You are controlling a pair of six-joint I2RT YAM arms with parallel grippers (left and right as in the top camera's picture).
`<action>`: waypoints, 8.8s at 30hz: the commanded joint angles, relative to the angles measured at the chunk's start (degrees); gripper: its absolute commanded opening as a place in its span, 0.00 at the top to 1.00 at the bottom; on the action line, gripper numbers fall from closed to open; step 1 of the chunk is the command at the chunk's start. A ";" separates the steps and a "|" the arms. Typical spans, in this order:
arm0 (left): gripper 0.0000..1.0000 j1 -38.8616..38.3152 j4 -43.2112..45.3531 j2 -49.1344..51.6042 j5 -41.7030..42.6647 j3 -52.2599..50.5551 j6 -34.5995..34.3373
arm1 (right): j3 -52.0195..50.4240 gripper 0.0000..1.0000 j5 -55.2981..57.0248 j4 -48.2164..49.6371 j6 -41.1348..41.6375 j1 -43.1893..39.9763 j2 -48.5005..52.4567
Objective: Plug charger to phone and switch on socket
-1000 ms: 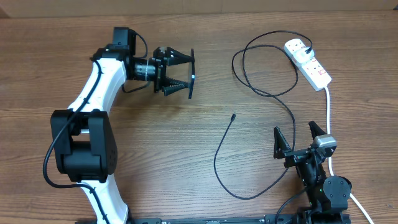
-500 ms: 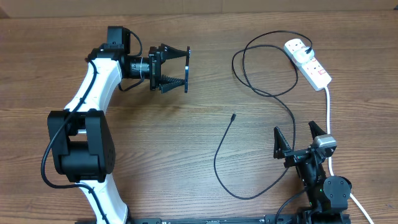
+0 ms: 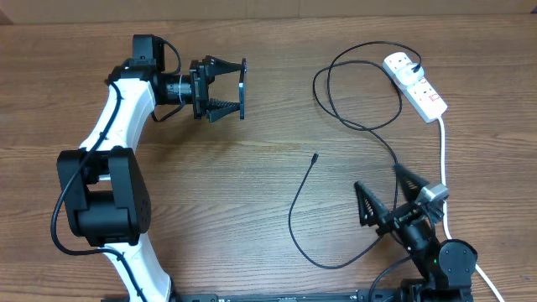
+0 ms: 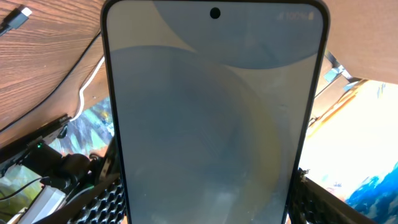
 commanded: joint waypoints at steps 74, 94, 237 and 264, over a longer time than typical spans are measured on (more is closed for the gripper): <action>0.28 -7.93 -0.02 0.26 -20.06 1.62 -3.98 | 67.69 0.33 40.74 -22.60 15.04 41.62 85.77; 0.28 -9.16 -0.02 0.26 -21.94 1.62 -3.78 | 67.65 0.47 44.17 -21.62 15.06 41.62 88.91; 0.96 -5.49 16.46 0.26 -19.10 1.62 -18.95 | 69.94 0.59 42.77 -12.13 98.75 39.89 91.69; 0.96 0.70 -4.24 0.02 -27.52 1.57 43.39 | 69.94 0.02 26.64 -22.36 17.44 30.86 80.91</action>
